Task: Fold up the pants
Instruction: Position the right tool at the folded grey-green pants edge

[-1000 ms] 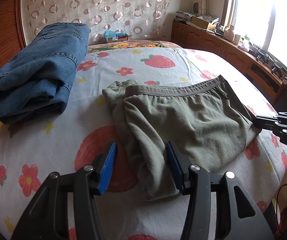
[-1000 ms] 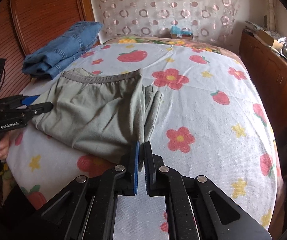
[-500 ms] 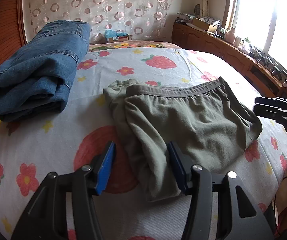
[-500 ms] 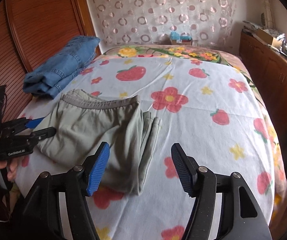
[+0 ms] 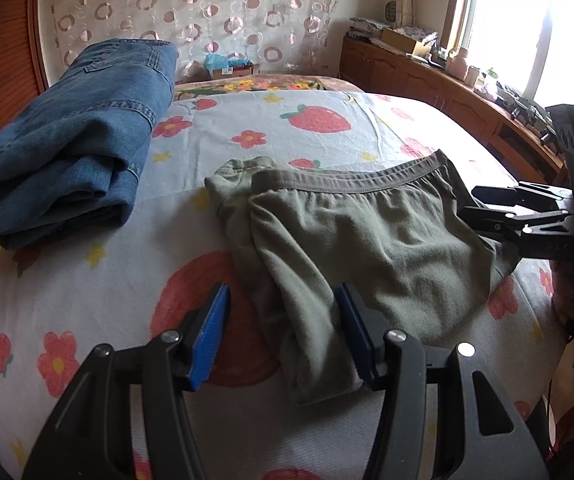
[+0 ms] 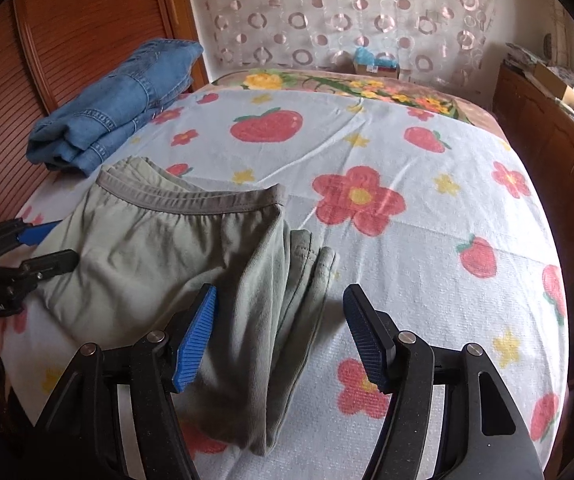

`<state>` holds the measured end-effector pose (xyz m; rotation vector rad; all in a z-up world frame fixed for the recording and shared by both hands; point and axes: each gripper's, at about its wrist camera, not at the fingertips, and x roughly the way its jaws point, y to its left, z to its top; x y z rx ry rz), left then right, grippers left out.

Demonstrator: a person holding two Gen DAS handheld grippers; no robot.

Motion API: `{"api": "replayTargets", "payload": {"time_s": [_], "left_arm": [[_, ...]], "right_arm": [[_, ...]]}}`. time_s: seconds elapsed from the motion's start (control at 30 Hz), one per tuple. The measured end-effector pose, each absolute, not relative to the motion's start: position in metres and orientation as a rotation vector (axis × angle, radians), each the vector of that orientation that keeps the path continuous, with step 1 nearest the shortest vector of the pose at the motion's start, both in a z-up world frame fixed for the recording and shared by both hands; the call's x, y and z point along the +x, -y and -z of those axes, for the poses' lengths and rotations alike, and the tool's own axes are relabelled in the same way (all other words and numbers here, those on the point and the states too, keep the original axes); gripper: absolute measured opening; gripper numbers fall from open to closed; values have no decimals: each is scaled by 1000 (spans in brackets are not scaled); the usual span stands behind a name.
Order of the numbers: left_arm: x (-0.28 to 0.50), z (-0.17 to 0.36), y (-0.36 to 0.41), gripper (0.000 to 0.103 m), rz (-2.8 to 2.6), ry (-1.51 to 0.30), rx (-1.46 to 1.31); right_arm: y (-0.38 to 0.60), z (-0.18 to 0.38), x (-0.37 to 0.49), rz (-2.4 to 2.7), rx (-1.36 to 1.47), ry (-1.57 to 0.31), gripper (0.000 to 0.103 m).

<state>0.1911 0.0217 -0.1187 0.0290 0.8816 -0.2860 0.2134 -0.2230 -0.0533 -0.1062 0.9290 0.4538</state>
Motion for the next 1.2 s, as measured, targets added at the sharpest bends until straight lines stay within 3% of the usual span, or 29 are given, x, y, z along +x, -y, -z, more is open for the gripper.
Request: {"api": "replayTargets", "payload": {"time_s": [0.3, 1.07, 1.2], "left_arm": [[216, 99, -32, 55, 286, -846, 38], [254, 120, -27, 55, 324, -930, 29], [254, 119, -27, 55, 342, -927, 16]], "right_arm": [[226, 54, 212, -458, -83, -924, 66], [225, 56, 234, -438, -121, -944, 66], [220, 58, 236, -458, -132, -945, 51]]}}
